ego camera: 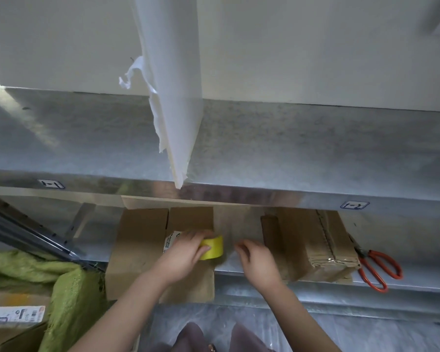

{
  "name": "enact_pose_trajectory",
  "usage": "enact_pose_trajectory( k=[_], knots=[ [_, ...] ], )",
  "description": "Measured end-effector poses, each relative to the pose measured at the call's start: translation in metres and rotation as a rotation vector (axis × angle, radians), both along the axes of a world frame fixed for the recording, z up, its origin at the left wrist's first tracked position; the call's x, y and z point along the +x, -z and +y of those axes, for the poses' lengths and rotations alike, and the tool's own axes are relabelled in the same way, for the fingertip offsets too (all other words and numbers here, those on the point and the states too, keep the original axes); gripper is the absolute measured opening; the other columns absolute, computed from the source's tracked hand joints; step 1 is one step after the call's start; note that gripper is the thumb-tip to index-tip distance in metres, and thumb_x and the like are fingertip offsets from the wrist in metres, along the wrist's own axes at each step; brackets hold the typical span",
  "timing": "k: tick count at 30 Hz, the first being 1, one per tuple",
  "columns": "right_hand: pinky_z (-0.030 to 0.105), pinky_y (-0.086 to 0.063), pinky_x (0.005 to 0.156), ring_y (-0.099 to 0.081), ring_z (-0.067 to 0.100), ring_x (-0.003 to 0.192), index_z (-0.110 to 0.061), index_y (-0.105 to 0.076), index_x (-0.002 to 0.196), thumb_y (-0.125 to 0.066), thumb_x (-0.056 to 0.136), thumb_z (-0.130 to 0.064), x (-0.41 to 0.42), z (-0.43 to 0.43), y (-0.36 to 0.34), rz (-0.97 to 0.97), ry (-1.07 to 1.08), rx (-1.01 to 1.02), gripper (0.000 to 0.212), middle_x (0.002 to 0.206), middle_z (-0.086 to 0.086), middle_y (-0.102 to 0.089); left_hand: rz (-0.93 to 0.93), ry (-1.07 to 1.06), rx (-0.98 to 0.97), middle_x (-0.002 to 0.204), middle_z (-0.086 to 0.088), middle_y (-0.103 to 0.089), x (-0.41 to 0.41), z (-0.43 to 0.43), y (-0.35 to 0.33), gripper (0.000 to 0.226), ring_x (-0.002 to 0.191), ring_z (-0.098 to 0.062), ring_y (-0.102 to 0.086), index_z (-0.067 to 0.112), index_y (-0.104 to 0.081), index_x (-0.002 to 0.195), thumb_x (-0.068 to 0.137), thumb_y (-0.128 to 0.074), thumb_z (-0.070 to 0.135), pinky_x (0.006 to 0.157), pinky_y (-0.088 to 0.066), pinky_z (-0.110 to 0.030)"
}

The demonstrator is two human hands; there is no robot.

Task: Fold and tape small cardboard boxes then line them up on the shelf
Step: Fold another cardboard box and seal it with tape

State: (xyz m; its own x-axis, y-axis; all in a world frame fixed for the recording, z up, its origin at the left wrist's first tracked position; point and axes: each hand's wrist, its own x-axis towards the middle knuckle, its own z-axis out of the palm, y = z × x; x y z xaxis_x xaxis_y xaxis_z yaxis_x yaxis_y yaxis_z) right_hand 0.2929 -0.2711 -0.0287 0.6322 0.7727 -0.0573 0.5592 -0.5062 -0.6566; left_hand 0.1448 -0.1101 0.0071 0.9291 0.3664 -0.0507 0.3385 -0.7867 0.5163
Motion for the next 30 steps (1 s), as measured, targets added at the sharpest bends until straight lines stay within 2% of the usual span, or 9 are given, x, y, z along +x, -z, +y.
enact_pose_trajectory(
  k=[3, 5, 8, 11, 15, 19, 21, 25, 30],
  knots=[
    [0.021, -0.040, 0.070, -0.056, 0.010, 0.077, -0.015, -0.062, 0.115, -0.061, 0.095, -0.026, -0.001, -0.012, -0.023, 0.095, 0.020, 0.012, 0.023, 0.084, -0.007, -0.061, 0.000, 0.017, -0.026, 0.125, 0.003, -0.050, -0.003, -0.006, -0.023, 0.036, 0.119, -0.016, -0.040, 0.022, -0.048, 0.130, 0.099, -0.047, 0.039, 0.101, -0.028, -0.028],
    [0.017, -0.041, 0.067, -0.054, 0.004, 0.070, -0.022, -0.064, 0.104, -0.063, 0.093, -0.027, 0.002, -0.024, -0.036, 0.163, 0.014, -0.003, 0.011, 0.076, -0.015, -0.056, 0.050, 0.059, -0.020, 0.127, 0.005, -0.046, -0.004, -0.014, -0.036, 0.049, 0.119, -0.014, -0.037, 0.022, -0.045, 0.132, 0.092, -0.058, 0.047, 0.103, -0.028, -0.031],
    [0.014, -0.040, 0.063, -0.049, -0.002, 0.063, -0.026, -0.062, 0.086, -0.062, 0.093, -0.027, 0.009, -0.045, -0.054, 0.243, -0.056, -0.065, 0.007, 0.074, -0.013, -0.057, 0.013, 0.112, 0.026, 0.127, 0.003, -0.050, 0.003, -0.032, -0.048, 0.051, 0.117, -0.015, -0.040, 0.019, -0.048, 0.128, 0.085, -0.070, 0.034, 0.097, -0.027, -0.023],
    [0.015, -0.038, 0.066, -0.055, 0.000, 0.073, -0.027, -0.060, 0.084, -0.065, 0.090, -0.029, 0.020, -0.072, -0.068, 0.249, -0.100, -0.080, 0.008, 0.086, -0.009, -0.061, -0.027, 0.098, -0.037, 0.125, 0.009, -0.055, 0.014, -0.059, -0.055, 0.053, 0.116, -0.008, -0.044, 0.022, -0.055, 0.128, 0.081, -0.075, 0.038, 0.098, -0.029, -0.017],
    [0.014, -0.045, 0.064, -0.062, -0.001, 0.069, -0.031, -0.061, 0.084, -0.078, 0.079, -0.028, 0.037, -0.114, -0.075, 0.289, -0.018, -0.055, 0.018, 0.072, -0.009, -0.068, -0.058, 0.045, -0.073, 0.117, 0.018, -0.057, 0.029, -0.099, -0.061, 0.056, 0.109, 0.005, -0.047, 0.032, -0.060, 0.124, 0.074, -0.078, 0.049, 0.089, -0.025, 0.001],
    [0.017, -0.047, 0.068, -0.065, 0.007, 0.073, -0.029, -0.065, 0.082, -0.081, 0.077, -0.028, 0.063, -0.150, -0.075, 0.382, 0.141, -0.033, 0.018, 0.071, -0.007, -0.068, -0.105, -0.004, -0.129, 0.109, 0.020, -0.046, 0.044, -0.141, -0.072, 0.055, 0.103, 0.013, -0.044, 0.033, -0.063, 0.122, 0.071, -0.081, 0.047, 0.086, -0.028, 0.000],
    [0.025, -0.050, 0.074, -0.064, 0.009, 0.072, -0.023, -0.070, 0.076, -0.080, 0.078, -0.028, 0.076, -0.165, -0.076, 0.426, 0.139, 0.024, 0.012, 0.070, -0.007, -0.069, -0.120, -0.039, -0.102, 0.105, 0.019, -0.047, 0.052, -0.159, -0.078, 0.057, 0.099, 0.010, -0.046, 0.034, -0.062, 0.122, 0.070, -0.081, 0.048, 0.084, -0.030, -0.001],
    [0.026, -0.048, 0.071, -0.060, 0.007, 0.067, -0.019, -0.071, 0.075, -0.079, 0.080, -0.020, 0.087, -0.189, -0.077, 0.505, 0.130, 0.159, 0.009, 0.068, -0.008, -0.067, -0.166, -0.147, -0.076, 0.106, 0.021, -0.054, 0.063, -0.186, -0.088, 0.055, 0.099, 0.011, -0.047, 0.035, -0.058, 0.111, 0.065, -0.085, 0.045, 0.080, -0.032, -0.001],
    [0.028, -0.054, 0.075, -0.069, 0.015, 0.078, -0.019, -0.074, 0.080, -0.076, 0.084, -0.017, 0.105, -0.208, -0.077, 0.638, 0.157, 0.188, 0.004, 0.072, -0.003, -0.073, -0.147, -0.168, -0.136, 0.104, 0.021, -0.054, 0.067, -0.210, -0.088, 0.053, 0.101, 0.011, -0.046, 0.036, -0.051, 0.101, 0.062, -0.087, 0.044, 0.078, -0.034, -0.005]
  ],
)
